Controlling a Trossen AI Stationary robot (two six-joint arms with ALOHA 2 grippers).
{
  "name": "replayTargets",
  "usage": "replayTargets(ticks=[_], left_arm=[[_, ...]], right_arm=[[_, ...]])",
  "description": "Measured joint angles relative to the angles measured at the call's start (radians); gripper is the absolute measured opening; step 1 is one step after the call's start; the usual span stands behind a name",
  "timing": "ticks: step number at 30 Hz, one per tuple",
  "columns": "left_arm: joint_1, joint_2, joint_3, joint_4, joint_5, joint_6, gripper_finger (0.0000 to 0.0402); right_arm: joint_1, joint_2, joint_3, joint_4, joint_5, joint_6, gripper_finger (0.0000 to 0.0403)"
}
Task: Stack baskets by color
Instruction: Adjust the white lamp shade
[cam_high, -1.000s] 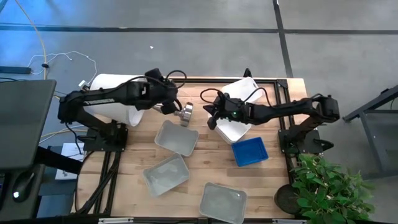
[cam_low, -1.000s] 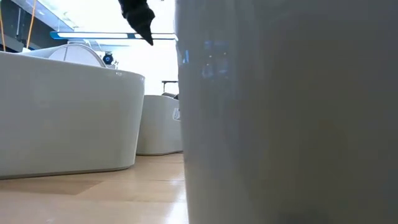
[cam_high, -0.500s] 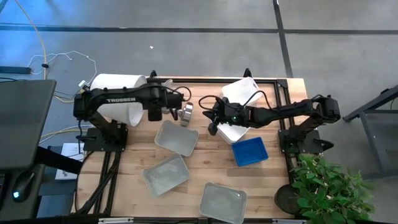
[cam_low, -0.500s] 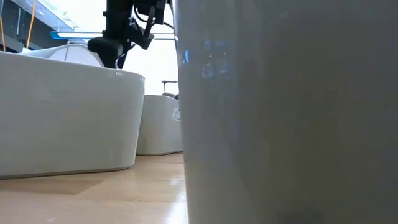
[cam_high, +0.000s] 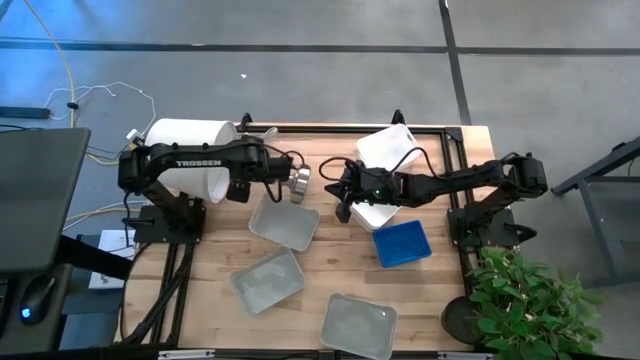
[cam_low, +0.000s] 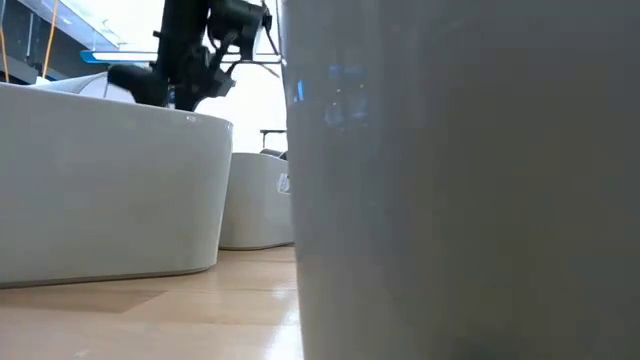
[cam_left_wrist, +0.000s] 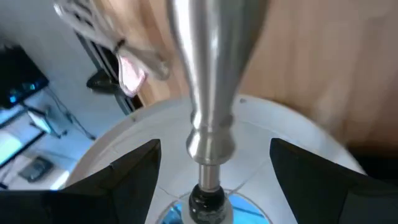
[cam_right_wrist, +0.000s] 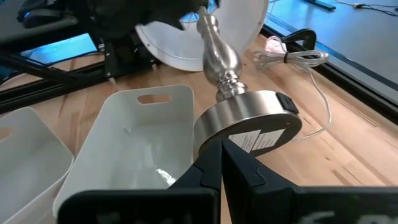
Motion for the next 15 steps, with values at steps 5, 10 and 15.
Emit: replayTargets(ticks=[5,10,15], left_arm=[[0.052,0.000,-0.068,0.081,-0.011,0.016,0.0290],[0.072,0.000,-0.105,0.145,0.015,0.050,0.0290],[0.098,0.000,-0.160,0.152,0.009,0.060,0.0290]], right_arm=[[0.001,0.000,0.000,0.003,-0.007,-0.001,0.0000],[0.001,0.000,0.000,0.010,-0.007,-0.001,0.0000],[0.001,0.000,0.000,0.010,-0.011,0.002,0.0000]])
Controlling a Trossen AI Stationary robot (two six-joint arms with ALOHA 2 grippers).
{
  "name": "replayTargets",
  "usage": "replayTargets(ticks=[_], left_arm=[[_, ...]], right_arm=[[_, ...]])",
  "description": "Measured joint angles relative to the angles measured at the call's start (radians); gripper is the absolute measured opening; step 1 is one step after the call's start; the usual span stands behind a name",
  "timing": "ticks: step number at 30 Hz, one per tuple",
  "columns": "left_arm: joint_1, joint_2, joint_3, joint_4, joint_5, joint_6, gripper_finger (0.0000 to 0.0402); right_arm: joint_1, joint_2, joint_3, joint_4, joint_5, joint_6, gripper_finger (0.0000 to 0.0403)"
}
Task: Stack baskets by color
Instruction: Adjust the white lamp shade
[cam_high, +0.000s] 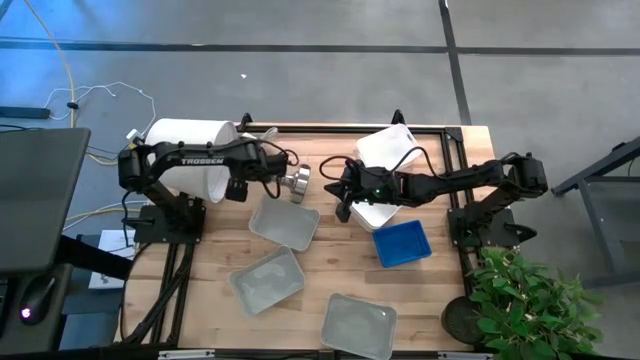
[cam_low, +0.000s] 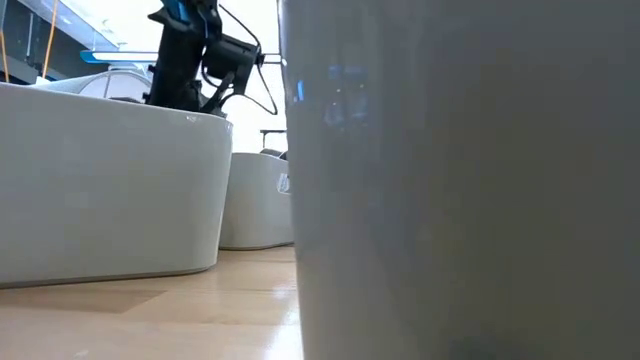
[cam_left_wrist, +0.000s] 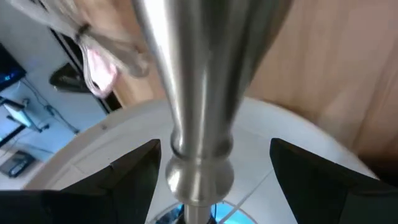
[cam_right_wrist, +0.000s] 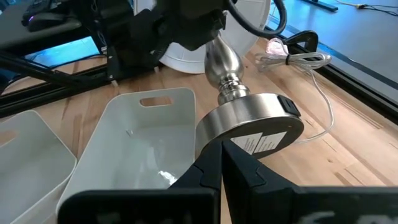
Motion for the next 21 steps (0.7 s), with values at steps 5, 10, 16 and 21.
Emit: replayTargets(ticks=[5,10,16,21], left_arm=[[0.023,0.000,-0.034,0.032,-0.025,-0.015,0.0290],[0.042,0.000,-0.057,0.111,-0.012,0.015,0.0290],[0.050,0.000,-0.061,0.127,-0.014,0.015,0.0278],[0.050,0.000,-0.061,0.108,-0.048,0.008,0.0223]], right_arm=[[0.001,0.000,0.000,0.000,0.000,0.000,0.0000],[0.001,0.000,0.000,0.000,0.000,0.000,0.0000],[0.002,0.000,0.000,0.000,-0.003,0.008,0.0000],[0.002,0.000,0.000,0.000,-0.003,0.008,0.0000]])
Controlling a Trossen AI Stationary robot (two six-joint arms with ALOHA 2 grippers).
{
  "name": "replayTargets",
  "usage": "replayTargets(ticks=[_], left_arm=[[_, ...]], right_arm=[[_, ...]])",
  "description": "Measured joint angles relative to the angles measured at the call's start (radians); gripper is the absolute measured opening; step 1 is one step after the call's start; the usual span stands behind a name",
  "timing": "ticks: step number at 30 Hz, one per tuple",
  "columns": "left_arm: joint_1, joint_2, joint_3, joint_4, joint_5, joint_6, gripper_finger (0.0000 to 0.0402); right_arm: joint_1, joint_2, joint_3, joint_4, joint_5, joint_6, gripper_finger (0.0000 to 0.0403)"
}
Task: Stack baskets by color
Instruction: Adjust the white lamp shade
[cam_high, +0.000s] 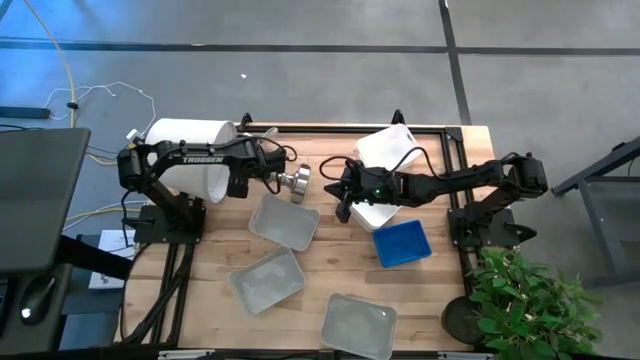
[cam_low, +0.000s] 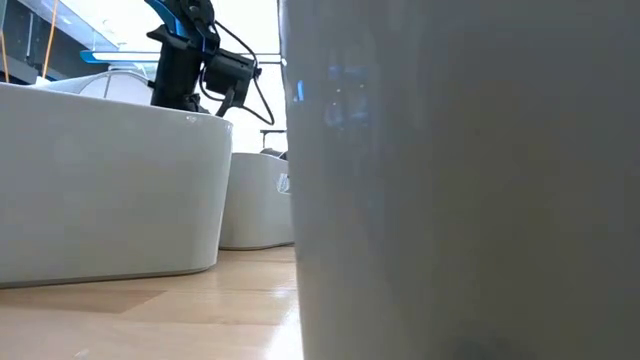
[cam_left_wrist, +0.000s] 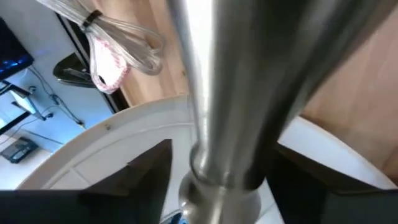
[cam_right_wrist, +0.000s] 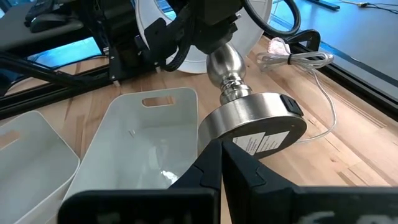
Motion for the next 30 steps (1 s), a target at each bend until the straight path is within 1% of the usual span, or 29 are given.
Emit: replayTargets(ticks=[4,7,12,17,19,23,28,30], left_arm=[[0.000,0.000,0.000,0.001,-0.004,0.002,0.0157],[-0.001,0.000,0.000,0.001,-0.007,-0.003,0.0119],[0.000,0.000,0.000,0.004,-0.016,-0.009,0.0117],[0.000,0.000,0.000,0.004,-0.021,-0.007,0.0142],[-0.002,0.000,0.000,0.004,-0.028,-0.002,0.0139],[-0.003,0.000,0.000,0.004,-0.040,0.000,0.0118],[-0.003,0.000,0.000,0.005,-0.043,0.000,0.0118],[-0.003,0.000,0.000,0.005,-0.050,0.003,0.0123]], right_arm=[[0.000,0.000,0.000,0.000,0.000,0.000,0.0000],[0.000,0.000,0.000,0.000,-0.002,0.000,0.0000],[0.000,0.000,0.000,0.000,-0.002,0.000,0.0000],[0.000,0.000,0.000,0.000,-0.002,0.000,0.0000],[0.000,0.000,0.000,0.000,-0.002,0.000,0.0000],[0.000,0.000,0.000,0.000,-0.002,0.000,0.0000],[0.000,0.000,0.000,0.000,-0.002,0.000,0.0000],[0.000,0.000,0.000,0.000,-0.002,0.000,0.0000]])
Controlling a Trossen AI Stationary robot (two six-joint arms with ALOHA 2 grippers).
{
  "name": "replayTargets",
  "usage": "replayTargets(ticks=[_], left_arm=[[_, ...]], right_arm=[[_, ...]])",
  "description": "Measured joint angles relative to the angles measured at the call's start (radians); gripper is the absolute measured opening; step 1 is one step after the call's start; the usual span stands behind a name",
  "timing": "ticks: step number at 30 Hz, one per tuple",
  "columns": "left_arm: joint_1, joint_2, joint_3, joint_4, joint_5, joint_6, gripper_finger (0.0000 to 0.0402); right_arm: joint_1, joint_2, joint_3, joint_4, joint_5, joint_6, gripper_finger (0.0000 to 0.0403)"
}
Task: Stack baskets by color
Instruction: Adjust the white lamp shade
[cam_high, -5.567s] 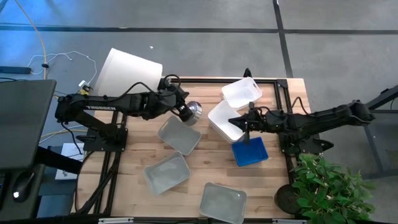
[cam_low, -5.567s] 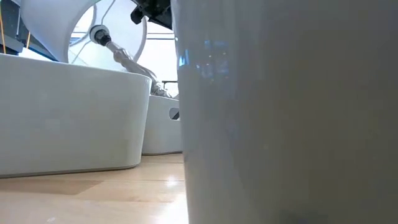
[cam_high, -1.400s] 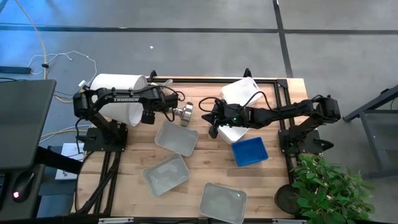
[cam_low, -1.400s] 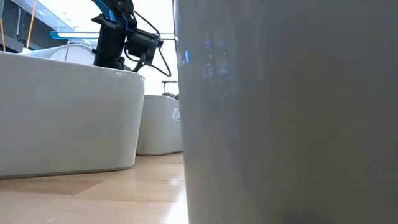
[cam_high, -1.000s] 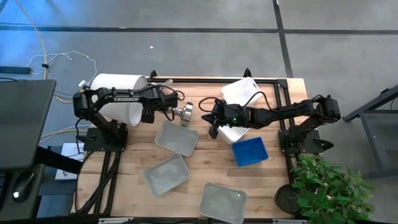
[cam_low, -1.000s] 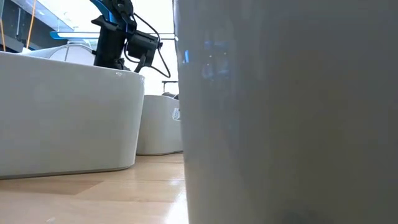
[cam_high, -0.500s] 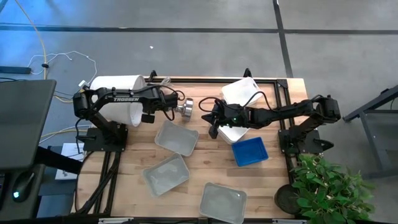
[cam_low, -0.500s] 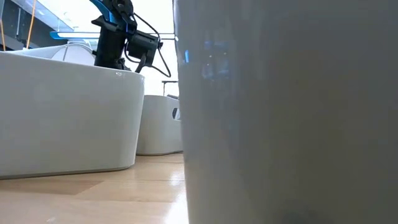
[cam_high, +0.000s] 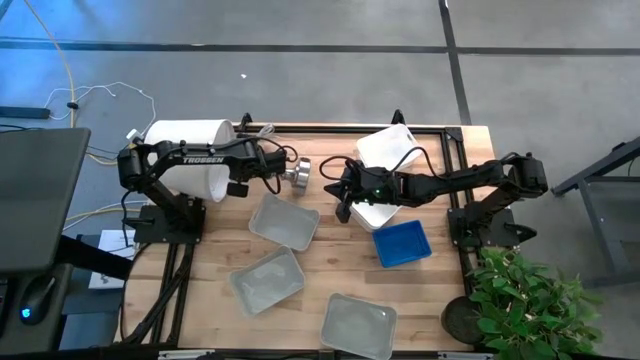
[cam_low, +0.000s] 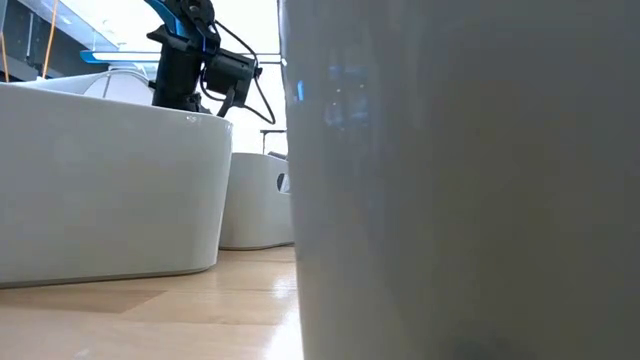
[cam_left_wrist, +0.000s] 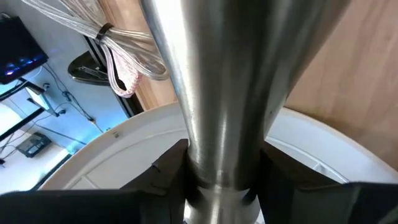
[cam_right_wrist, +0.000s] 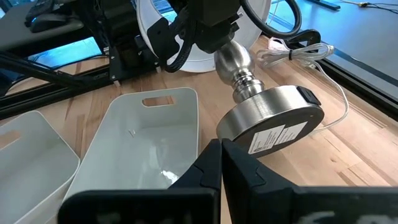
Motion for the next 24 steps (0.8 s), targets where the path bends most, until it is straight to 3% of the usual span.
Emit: replayTargets(ticks=[16,24], left_arm=[[0.000,0.002,0.200,-0.126,-0.162,0.007,0.0121],[-0.015,0.001,0.278,-0.261,-0.451,0.151,0.0121]], right_arm=[[0.000,0.000,0.000,0.000,-0.006,0.000,0.0000],[0.000,0.000,0.000,0.000,-0.006,0.000,0.0000]])
